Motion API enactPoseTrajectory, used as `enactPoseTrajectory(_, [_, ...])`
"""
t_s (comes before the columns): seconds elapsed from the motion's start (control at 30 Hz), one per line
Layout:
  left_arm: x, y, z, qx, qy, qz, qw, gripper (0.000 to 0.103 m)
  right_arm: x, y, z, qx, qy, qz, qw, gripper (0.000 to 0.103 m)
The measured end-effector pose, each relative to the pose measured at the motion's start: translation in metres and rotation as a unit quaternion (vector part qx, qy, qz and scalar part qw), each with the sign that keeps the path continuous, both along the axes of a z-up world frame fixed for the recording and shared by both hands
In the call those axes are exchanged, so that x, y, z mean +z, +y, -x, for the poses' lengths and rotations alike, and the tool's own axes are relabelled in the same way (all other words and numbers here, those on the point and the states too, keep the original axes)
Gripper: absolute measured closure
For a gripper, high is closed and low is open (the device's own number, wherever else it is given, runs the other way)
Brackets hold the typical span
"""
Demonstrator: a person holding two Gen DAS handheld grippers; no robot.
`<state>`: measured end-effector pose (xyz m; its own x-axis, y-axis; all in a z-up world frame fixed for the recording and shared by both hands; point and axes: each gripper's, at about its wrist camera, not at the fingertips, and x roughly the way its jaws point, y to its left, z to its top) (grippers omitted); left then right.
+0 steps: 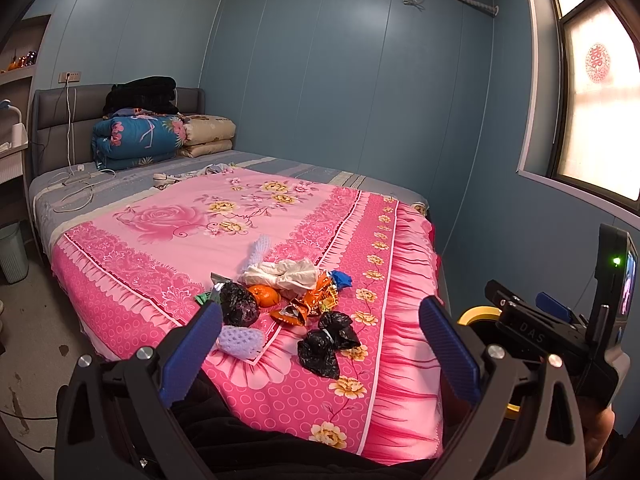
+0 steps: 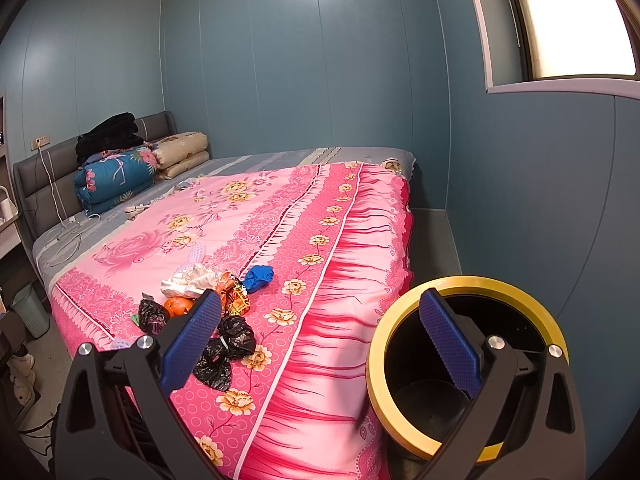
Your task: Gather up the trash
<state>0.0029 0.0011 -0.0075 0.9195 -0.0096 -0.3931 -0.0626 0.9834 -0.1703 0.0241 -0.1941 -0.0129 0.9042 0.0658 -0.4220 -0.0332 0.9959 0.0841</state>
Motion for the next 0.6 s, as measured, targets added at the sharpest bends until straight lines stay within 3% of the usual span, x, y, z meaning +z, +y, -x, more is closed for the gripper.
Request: enactPoseTrajectory(0.6, [-0.0044,-0.0006,0.0016,0.000,0.002,0.002,1.0000,0.008,-0.0017,-0.0004,-0.0003,-0.001,0.002,0.000,1.000,0.008])
